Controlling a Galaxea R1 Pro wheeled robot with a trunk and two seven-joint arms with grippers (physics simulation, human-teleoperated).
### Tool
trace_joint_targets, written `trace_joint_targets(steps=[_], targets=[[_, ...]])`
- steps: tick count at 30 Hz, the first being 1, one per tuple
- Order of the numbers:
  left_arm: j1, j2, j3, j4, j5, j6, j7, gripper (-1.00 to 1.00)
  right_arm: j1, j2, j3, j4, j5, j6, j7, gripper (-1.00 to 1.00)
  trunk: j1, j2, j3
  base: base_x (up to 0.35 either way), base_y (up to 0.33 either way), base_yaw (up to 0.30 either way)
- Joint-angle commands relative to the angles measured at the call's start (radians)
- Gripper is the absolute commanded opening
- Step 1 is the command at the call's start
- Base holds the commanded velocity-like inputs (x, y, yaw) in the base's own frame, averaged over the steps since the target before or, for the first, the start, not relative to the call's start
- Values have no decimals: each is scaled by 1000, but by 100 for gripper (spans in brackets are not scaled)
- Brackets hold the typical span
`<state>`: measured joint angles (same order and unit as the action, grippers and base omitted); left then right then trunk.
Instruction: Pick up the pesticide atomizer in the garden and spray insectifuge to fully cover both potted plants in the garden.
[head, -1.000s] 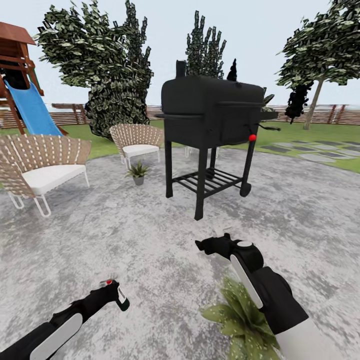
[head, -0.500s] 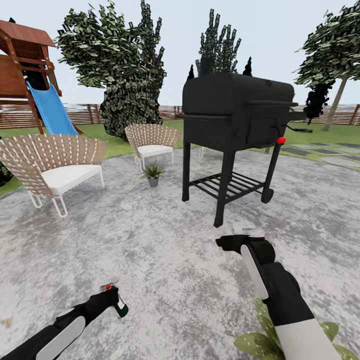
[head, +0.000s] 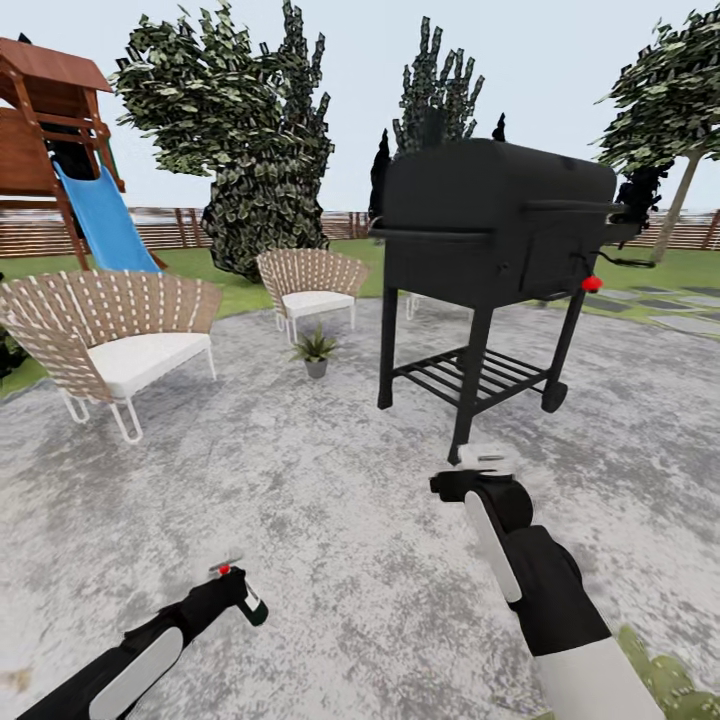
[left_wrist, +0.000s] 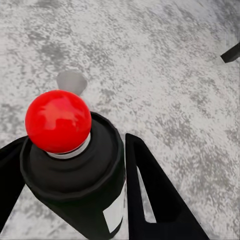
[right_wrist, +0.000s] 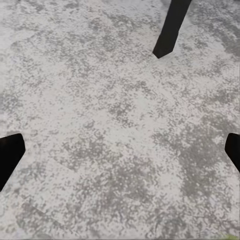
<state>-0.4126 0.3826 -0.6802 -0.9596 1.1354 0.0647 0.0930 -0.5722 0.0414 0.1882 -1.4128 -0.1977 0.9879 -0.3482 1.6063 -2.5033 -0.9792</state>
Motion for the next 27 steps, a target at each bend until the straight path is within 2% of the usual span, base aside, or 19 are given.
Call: trace_joint_targets(steps=[1, 9, 11, 12, 14, 17, 19, 22, 25, 27], targets=[[0, -1, -2, 0, 0, 1, 0, -100, 0, 0, 0, 0, 0, 0, 0, 100, 0, 0, 0, 0, 339, 0], [0, -4, -3, 4, 1, 6, 0, -100, 0, 0, -2, 0, 0, 0, 1, 100, 0, 0, 0, 126, 312, 0], [6, -5, -1, 24, 53, -44, -51, -100, 0, 0, -6, -1, 0, 0, 3, 100, 0, 0, 0, 299, 98, 0], [9, -25, -3, 55, 73, -86, -67, -100, 0, -1, -6, -1, 0, -1, 2, 100, 0, 0, 0, 315, 24, 0], [10, -63, -3, 119, 83, -114, -72, -100, 0, -1, -6, 1, -1, -3, 3, 100, 0, 0, 0, 318, 9, 0], [12, -80, -5, 212, 86, -129, -78, -100, 0, -2, -5, 2, -3, -8, 15, 100, 0, 0, 0, 320, 2, 0], [13, -83, -5, 255, 89, -131, -82, -100, 0, -2, -9, 6, -3, -15, 77, 100, 0, 0, 0, 320, 27, 0], [14, -84, -5, 300, 84, -132, -84, -100, 0, -1, -10, 38, -4, -20, 241, 100, 0, 0, 0, 317, 120, 0], [14, -85, -6, 309, 83, -132, -84, -100, 0, 0, -6, 39, 0, -24, 298, 100, 0, 0, 0, 293, 211, 0], [14, -85, -6, 309, 83, -132, -85, -100, 0, 0, -8, 39, -3, -24, 299, 100, 0, 0, 0, 284, 236, 0]])
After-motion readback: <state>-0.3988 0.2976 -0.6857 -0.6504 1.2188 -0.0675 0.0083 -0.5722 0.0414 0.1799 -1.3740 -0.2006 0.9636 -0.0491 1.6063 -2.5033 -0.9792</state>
